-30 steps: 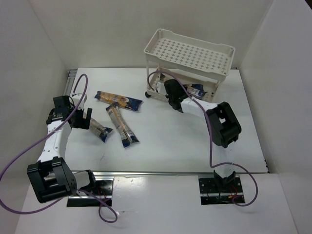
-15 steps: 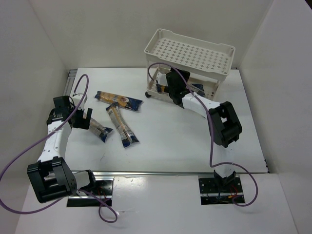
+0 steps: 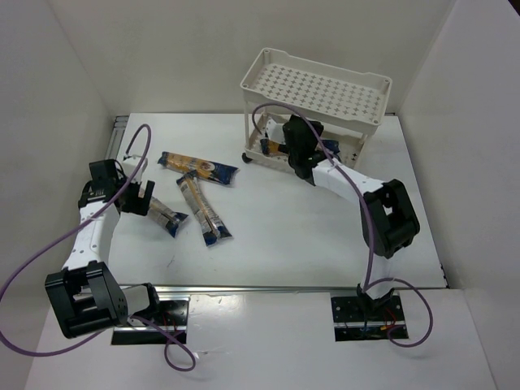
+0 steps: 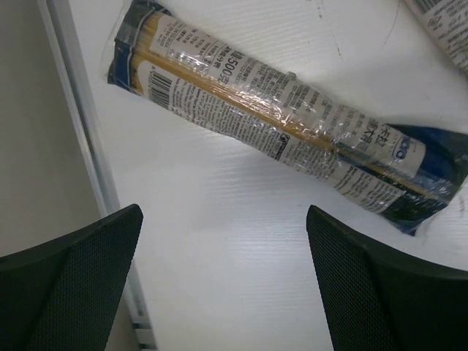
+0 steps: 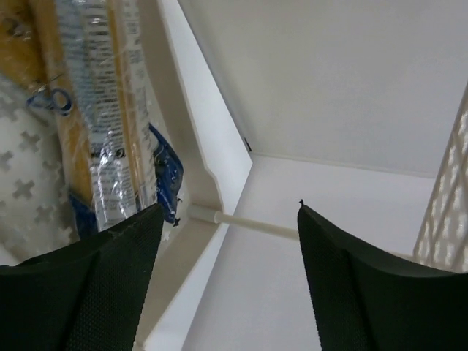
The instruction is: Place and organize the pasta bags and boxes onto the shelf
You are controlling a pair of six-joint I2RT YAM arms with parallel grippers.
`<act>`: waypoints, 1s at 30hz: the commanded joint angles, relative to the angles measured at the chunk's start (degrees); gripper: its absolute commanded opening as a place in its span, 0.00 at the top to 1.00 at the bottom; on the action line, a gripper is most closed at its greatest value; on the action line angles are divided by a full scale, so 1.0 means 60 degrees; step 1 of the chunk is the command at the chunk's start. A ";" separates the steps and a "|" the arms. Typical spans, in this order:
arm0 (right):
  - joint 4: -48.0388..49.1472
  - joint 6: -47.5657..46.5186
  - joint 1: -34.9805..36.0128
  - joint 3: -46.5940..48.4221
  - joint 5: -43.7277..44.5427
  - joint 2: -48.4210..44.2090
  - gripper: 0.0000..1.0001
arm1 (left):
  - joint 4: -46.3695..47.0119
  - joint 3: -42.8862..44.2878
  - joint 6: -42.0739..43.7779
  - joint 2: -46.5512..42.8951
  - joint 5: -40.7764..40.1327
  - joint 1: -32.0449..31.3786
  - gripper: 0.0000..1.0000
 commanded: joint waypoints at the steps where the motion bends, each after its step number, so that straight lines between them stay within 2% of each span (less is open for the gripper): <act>1: -0.0365 0.0452 0.0553 -0.0274 -0.0184 -0.1174 0.19 | 0.0231 0.0268 0.1528 -0.0118 -0.0212 -0.0274 0.00; 2: -0.0976 0.0452 0.0729 -0.0275 -0.0389 -0.1408 0.12 | 0.0231 0.0415 0.2621 0.0043 -0.0969 -0.0276 0.00; 3: -0.1156 0.0452 0.0919 -0.0362 -0.0609 -0.1672 0.09 | 0.0129 0.0590 0.3125 0.0567 -0.1281 -0.0407 0.00; 4: -0.1158 0.0336 0.1371 -0.0653 -0.0713 -0.2124 0.07 | -0.0147 0.1215 0.3435 0.1007 -0.1530 -0.0408 0.00; 5: -0.1419 0.0335 0.1593 -0.0772 -0.0714 -0.2331 0.05 | -0.0585 0.1758 0.3017 0.1606 -0.2055 -0.0408 0.00; 6: -0.1509 0.0335 0.1827 -0.0889 -0.0714 -0.2508 0.04 | -0.1895 0.2445 0.2317 0.3120 -0.2191 -0.0408 0.00; 8: -0.1685 0.0889 0.2428 -0.1197 -0.0612 -0.2933 0.04 | -0.3031 0.4083 0.0605 0.4419 -0.2033 -0.0292 0.00; 9: -0.1685 0.1196 0.2560 -0.1198 -0.0611 -0.3065 0.04 | -0.3529 0.4325 -0.1043 0.5019 -0.1436 -0.0291 0.00; 11: -0.1772 0.2450 0.2751 -0.1344 -0.0479 -0.3430 0.04 | -0.3345 0.4327 -0.2648 0.5025 -0.0745 -0.0291 0.00; 12: -0.2034 0.2938 0.2752 -0.1344 -0.0479 -0.3548 0.03 | -0.2836 0.4197 -0.3947 0.4735 -0.0060 -0.0291 0.00; 15: -0.2301 0.4288 0.2752 -0.1462 -0.0378 -0.4002 0.01 | -0.2670 0.3946 -0.5129 0.5138 0.0458 -0.0189 0.00; 16: -0.2460 0.4522 0.2752 -0.1563 -0.0377 -0.4003 0.01 | -0.2670 0.3946 -0.5465 0.5273 0.0198 -0.0188 0.00; 18: -0.2564 0.4947 0.2752 -0.1652 -0.0289 -0.4091 0.01 | -0.2757 0.3844 -0.5556 0.5653 0.0020 -0.0188 0.00; 22: -0.2652 0.5155 0.2752 -0.1652 -0.0202 -0.3697 0.01 | -0.2845 0.4252 -0.5966 0.6211 0.0999 -0.0188 0.00; 30: -0.3193 0.5491 0.2752 -0.0555 -0.0289 -0.2729 0.01 | -0.2845 0.4955 -0.6478 0.7908 0.1121 -0.0188 0.00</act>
